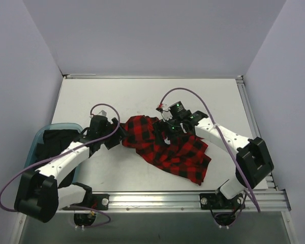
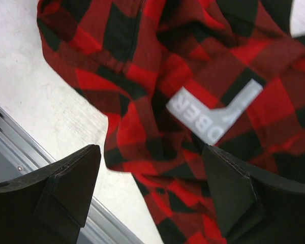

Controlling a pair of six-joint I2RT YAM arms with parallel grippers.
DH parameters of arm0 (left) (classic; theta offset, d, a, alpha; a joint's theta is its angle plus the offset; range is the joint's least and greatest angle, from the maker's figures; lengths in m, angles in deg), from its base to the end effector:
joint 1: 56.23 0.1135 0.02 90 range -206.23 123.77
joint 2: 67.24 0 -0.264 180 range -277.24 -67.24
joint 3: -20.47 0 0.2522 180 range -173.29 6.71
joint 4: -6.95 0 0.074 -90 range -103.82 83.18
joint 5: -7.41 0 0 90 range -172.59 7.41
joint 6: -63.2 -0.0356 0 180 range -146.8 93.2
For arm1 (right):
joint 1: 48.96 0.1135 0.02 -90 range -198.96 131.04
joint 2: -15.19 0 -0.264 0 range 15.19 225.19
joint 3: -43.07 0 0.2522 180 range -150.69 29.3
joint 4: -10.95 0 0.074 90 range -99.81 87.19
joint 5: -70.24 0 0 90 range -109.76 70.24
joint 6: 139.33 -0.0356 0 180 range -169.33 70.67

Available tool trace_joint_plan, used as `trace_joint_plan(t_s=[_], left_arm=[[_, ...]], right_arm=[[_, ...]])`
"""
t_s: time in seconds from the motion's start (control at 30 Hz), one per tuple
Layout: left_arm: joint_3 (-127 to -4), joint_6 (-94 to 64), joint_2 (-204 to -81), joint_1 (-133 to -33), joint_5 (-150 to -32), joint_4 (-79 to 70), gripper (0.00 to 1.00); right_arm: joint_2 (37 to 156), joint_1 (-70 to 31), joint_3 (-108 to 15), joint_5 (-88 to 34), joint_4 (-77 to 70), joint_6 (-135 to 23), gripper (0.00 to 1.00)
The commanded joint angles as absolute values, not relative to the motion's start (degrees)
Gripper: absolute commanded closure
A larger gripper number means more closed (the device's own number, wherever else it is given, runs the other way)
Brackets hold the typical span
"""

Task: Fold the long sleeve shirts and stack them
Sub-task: Flatten the shirt out

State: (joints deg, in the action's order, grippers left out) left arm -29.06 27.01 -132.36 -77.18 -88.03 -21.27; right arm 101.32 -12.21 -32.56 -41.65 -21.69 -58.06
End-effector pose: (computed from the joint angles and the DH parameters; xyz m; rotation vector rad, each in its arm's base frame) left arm 0.2144 -0.0857 0.2095 -0.6474 2.3713 -0.7290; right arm 0.2551 0.2070 0.2578 -0.7762 2.2799 0.8301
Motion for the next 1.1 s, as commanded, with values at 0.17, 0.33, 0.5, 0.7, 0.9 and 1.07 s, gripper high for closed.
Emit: trace_joint_plan(t_s=[0.17, 0.33, 0.5, 0.7, 0.9, 1.07], left_arm=[[-37.4, 24.6, -143.9, -77.0, -94.5, -11.3, 0.17], [-38.6, 25.1, -150.6, -77.1, -96.4, -8.8, 0.20], [-39.7, 24.6, -154.3, -77.7, -97.3, -8.4, 0.24], [-38.6, 23.0, -153.6, -77.9, -96.7, -8.6, 0.27], [-36.1, 21.5, -152.8, -78.2, -95.4, -8.6, 0.28], [-34.3, 20.1, -151.5, -78.2, -94.8, -8.7, 0.28]], right_arm=[[108.4, -12.2, -36.7, -51.2, -19.4, -52.7, 0.38], [107.7, -12.0, -36.6, -55.6, -21.5, -51.3, 0.76], [104.3, -8.4, -36.0, -56.4, -24.2, -51.5, 1.00], [99.0, 4.6, -34.1, -46.9, -23.9, -58.8, 1.00], [105.4, 19.5, -34.6, -41.0, -22.3, -66.0, 0.87], [109.7, 24.9, -38.5, -40.9, -27.5, -67.4, 0.71]])
